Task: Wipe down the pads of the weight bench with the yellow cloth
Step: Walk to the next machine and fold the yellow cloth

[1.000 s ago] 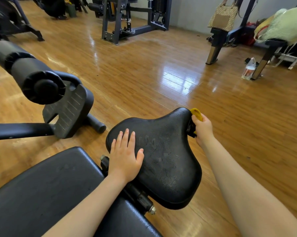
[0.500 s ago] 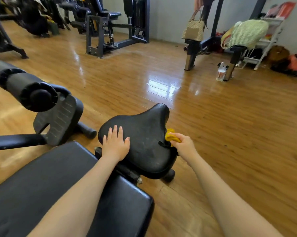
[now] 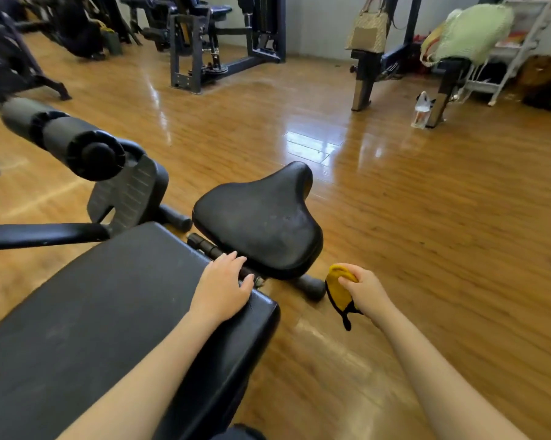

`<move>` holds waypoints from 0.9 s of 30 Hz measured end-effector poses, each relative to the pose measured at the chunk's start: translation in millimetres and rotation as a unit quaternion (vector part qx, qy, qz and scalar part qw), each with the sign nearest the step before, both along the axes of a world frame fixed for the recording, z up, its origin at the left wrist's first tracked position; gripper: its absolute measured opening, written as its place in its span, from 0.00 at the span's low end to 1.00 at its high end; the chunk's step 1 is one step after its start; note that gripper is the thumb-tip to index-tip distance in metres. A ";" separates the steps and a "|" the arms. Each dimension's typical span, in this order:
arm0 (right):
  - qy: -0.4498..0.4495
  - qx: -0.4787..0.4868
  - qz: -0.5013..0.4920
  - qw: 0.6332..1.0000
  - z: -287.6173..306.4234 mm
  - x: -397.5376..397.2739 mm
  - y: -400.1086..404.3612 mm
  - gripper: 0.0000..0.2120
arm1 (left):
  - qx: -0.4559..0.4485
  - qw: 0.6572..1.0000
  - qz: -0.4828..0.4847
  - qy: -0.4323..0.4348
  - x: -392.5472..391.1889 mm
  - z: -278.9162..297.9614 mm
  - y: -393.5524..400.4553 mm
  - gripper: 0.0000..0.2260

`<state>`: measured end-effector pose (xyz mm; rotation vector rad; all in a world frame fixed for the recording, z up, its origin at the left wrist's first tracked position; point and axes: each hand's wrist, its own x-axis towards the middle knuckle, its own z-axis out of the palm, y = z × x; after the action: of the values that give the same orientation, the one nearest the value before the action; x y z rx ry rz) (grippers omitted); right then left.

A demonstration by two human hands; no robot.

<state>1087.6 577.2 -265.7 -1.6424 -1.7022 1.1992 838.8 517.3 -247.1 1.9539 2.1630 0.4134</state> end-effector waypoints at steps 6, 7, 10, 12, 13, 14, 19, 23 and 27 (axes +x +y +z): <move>-0.046 -0.027 0.047 0.998 -40.4 0.8 38.1 0.16 | -0.006 0.999 0.002 0.036 1.2 -14.3 3.3 0.22; -0.052 -0.037 0.049 0.997 -41.3 1.0 41.8 0.17 | -0.012 1.000 0.010 0.027 0.8 -16.9 2.2 0.23; -0.068 -0.093 0.049 0.992 -28.3 5.8 38.4 0.17 | -0.069 0.997 0.045 -0.007 0.9 -13.4 1.4 0.24; -0.105 -0.123 0.073 0.984 -7.1 11.8 27.6 0.17 | -0.142 0.988 0.051 -0.027 5.9 -0.1 -1.7 0.22; -0.123 -0.133 0.086 0.980 8.0 13.4 22.4 0.17 | -0.181 0.980 0.058 -0.049 8.5 11.4 -4.5 0.21; -0.139 -0.145 0.101 0.974 26.4 14.8 17.0 0.17 | -0.214 0.971 0.072 -0.079 11.1 25.9 -9.0 0.21; -0.186 -0.216 0.137 0.949 143.6 24.2 -5.9 0.18 | -0.279 0.924 0.173 -0.199 23.4 137.0 -65.3 0.22; -0.209 -0.224 0.136 0.942 238.3 38.9 -7.8 0.17 | -0.314 0.887 0.251 -0.229 29.8 228.3 -131.3 0.21; -0.193 -0.197 0.170 0.946 301.8 50.8 5.6 0.16 | -0.302 0.853 0.359 -0.229 43.5 289.5 -186.0 0.20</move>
<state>1138.4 582.8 36.1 -1.9764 -2.1630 1.5372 882.2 331.3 42.4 0.6028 2.2261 0.2151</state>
